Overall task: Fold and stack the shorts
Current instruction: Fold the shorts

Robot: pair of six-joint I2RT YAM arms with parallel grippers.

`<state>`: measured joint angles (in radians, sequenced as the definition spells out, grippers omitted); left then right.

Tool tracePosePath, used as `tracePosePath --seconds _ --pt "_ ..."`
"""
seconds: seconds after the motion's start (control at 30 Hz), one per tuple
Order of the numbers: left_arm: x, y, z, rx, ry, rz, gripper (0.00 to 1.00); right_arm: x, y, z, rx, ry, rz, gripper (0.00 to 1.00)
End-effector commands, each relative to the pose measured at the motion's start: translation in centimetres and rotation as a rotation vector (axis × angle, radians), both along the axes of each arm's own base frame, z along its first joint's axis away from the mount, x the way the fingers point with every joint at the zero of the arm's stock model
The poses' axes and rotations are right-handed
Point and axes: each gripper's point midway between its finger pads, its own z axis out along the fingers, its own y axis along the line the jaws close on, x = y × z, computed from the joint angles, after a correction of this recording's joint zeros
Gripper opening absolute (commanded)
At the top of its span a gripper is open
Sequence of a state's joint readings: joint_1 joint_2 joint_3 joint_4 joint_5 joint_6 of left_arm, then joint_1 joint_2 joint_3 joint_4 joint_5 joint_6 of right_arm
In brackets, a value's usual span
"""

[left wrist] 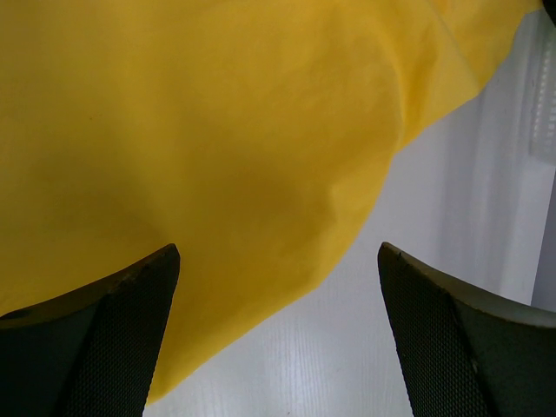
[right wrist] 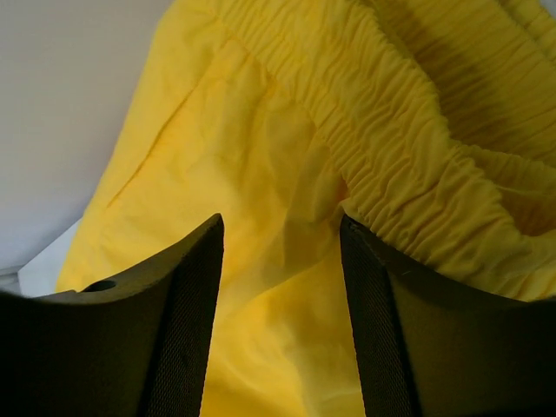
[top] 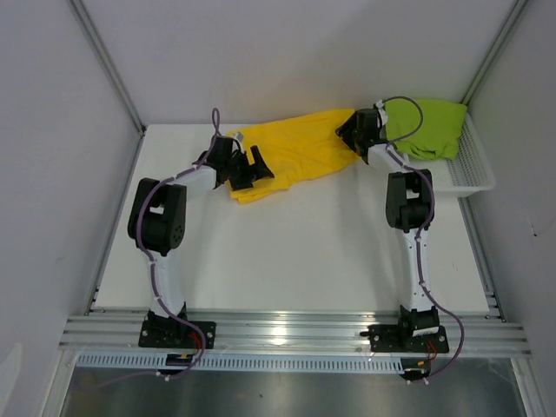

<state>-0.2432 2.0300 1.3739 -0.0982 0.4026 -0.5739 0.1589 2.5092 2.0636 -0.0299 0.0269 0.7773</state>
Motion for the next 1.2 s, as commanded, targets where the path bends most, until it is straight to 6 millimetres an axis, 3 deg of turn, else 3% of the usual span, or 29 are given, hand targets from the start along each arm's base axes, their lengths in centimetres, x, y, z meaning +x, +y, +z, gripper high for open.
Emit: tracePosePath --seconds 0.0,0.1,0.13,0.17,0.2,0.23,0.27,0.3,0.33,0.37,0.4,0.43,0.47,0.5,0.53,0.57,0.6,0.67,0.7,0.73,0.8,0.83,0.87,0.9,0.93,1.03,1.07,1.13,1.17 --pt "1.7 -1.0 2.0 -0.025 -0.088 0.013 0.96 0.9 -1.7 -0.9 -0.051 0.037 -0.077 0.57" --pt "0.9 -0.2 0.2 0.006 -0.041 0.033 0.96 -0.1 -1.5 -3.3 -0.063 0.113 -0.046 0.56" --pt "0.8 0.2 0.0 0.020 -0.038 0.047 0.96 -1.0 -1.3 -4.3 -0.076 0.156 -0.037 0.55" --pt "0.6 0.6 -0.1 0.028 -0.032 0.057 0.96 -1.7 -1.3 -3.7 -0.077 0.172 -0.041 0.55" --pt "-0.5 1.3 -0.9 0.041 -0.012 0.072 0.96 -3.3 -1.2 -5.5 -0.081 0.228 -0.034 0.55" --pt "-0.6 2.0 -0.9 0.048 -0.016 0.095 0.97 -4.3 -1.2 -6.0 -0.080 0.251 -0.031 0.55" --pt "-0.7 2.7 -0.7 0.038 -0.023 0.116 0.97 -5.0 -1.0 -4.6 -0.070 0.242 -0.035 0.54" --pt "-2.6 3.7 -2.5 0.037 0.023 0.142 0.97 -5.9 -0.8 -4.7 -0.065 0.253 -0.032 0.54" --pt "-2.0 4.2 -0.6 0.013 -0.046 0.161 0.97 -8.0 -0.8 -6.8 -0.069 0.298 -0.027 0.54" --pt "-1.9 5.7 -0.2 0.006 -0.060 0.196 0.97 -8.8 -0.6 -6.8 -0.067 0.304 -0.020 0.53" --pt "-3.0 6.8 -1.2 0.015 -0.037 0.217 0.97 -9.6 0.5 -5.4 -0.060 0.288 0.006 0.52" --pt "-3.0 7.7 -0.3 0.014 -0.056 0.236 0.97 -11.7 0.6 -6.9 -0.067 0.337 0.016 0.52" --pt "-2.7 9.3 0.0 0.019 -0.062 0.273 0.97 -12.8 1.0 -7.1 -0.068 0.352 0.028 0.49" --pt "-3.3 10.2 -0.4 0.018 -0.049 0.293 0.97 -13.5 2.4 -5.3 -0.048 0.313 0.047 0.48" --pt "-3.1 10.7 0.2 0.015 -0.065 0.306 0.97 -14.7 3.0 -5.4 -0.045 0.321 0.057 0.48" --pt "-2.8 11.3 1.6 0.013 -0.103 0.327 0.97 -17.2 3.2 -7.1 -0.050 0.373 0.063 0.48" --pt "-2.5 11.5 2.6 0.019 -0.128 0.334 0.97 -18.3 5.4 -5.4 -0.038 0.336 0.107 0.48" --pt "-2.3 11.7 4.9 0.037 -0.168 0.344 0.97 -21.8 7.2 -6.2 -0.066 0.373 0.153 0.48" --pt "-2.0 11.7 6.0 0.038 -0.190 0.343 0.97 -23.1 8.3 -5.7 -0.079 0.372 0.184 0.48" --pt "-1.8 11.6 6.8 0.041 -0.204 0.343 0.97 -25.1 11.2 -3.9 -0.098 0.337 0.243 0.47" --pt "-1.6 11.5 9.2 0.053 -0.244 0.340 0.97 -28.7 13.0 -3.7 -0.121 0.353 0.293 0.48" --pt "-1.4 11.4 10.0 0.053 -0.262 0.338 0.97 -30.8 15.7 -1.6 -0.112 0.310 0.352 0.49" --pt "-1.8 11.2 10.1 0.066 -0.251 0.329 0.97 -32.1 16.7 -0.8 -0.095 0.305 0.374 0.51" --pt "-1.9 11.3 11.4 0.075 -0.269 0.333 0.97 -33.3 17.3 -0.4 -0.093 0.301 0.399 0.55" --pt "-2.0 11.1 12.0 0.080 -0.281 0.329 0.97 -34.3 18.4 2.0 -0.075 0.256 0.431 0.67" --pt "-3.0 10.5 13.5 0.095 -0.316 0.308 0.97 -35.1 18.3 5.3 -0.078 0.194 0.486 0.82" --pt "-3.4 9.9 13.6 0.100 -0.323 0.285 0.97 -35.2 17.8 7.8 -0.084 0.130 0.511 0.83" --pt "-4.5 8.1 13.8 0.086 -0.328 0.231 0.97 -35.6 16.5 9.3 -0.100 0.105 0.511 0.83" --pt "-4.9 7.4 13.9 0.073 -0.331 0.208 0.97 -35.4 15.3 10.9 -0.082 0.070 0.498 0.83"
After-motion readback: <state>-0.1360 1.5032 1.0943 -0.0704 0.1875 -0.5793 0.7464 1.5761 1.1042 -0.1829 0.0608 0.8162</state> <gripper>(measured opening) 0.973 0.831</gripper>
